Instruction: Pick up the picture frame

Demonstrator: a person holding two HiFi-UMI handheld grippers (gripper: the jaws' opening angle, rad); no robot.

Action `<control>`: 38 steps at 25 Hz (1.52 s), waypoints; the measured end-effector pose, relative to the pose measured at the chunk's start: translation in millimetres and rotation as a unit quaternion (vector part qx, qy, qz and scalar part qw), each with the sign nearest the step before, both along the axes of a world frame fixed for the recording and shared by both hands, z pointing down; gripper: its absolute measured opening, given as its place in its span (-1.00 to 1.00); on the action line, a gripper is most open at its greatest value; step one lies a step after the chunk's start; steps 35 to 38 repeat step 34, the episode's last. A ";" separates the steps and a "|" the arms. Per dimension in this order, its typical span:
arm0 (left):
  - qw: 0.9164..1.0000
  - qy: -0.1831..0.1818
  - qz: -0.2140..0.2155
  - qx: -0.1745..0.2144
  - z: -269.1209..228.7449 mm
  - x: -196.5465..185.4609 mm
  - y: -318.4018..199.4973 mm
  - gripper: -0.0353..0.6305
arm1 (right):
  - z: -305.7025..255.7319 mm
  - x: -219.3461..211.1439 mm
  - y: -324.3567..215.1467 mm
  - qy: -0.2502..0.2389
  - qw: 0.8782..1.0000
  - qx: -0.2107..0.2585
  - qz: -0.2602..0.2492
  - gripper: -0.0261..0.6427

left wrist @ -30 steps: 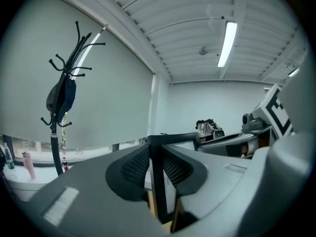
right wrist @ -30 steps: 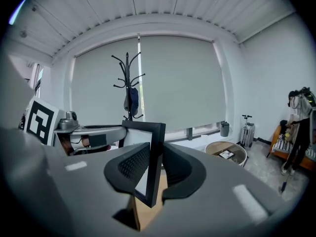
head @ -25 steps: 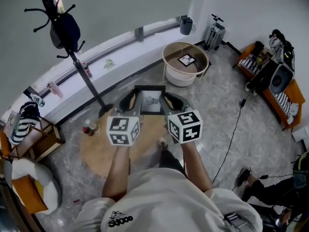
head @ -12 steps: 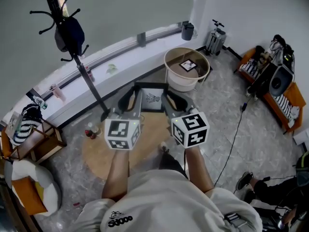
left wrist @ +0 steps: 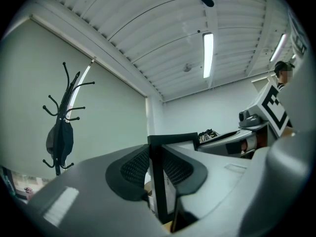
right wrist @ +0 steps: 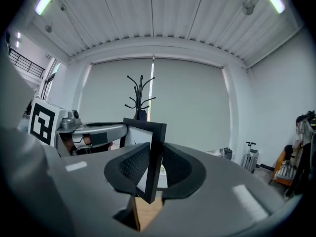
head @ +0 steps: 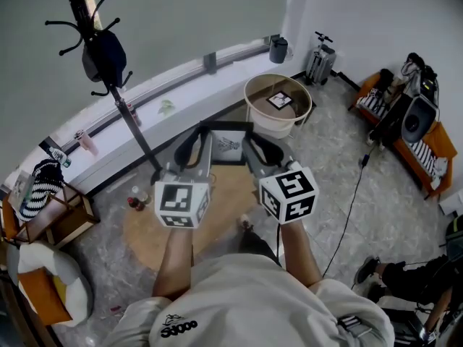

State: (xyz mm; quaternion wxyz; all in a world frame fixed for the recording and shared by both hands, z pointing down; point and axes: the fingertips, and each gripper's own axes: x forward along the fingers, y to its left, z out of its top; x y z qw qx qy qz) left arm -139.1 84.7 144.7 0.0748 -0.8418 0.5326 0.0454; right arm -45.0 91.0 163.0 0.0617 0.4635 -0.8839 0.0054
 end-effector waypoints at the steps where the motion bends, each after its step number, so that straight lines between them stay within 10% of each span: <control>1: 1.000 -0.001 0.000 0.003 -1.8 0.1 1.4 -0.65 | -1.7 0.2 1.2 0.000 1.000 0.002 0.000 -0.67; 38: 1.000 0.002 -0.001 -0.017 20.0 6.9 -23.4 -0.65 | 20.4 7.3 -22.6 0.003 1.000 -0.018 -0.010 -0.67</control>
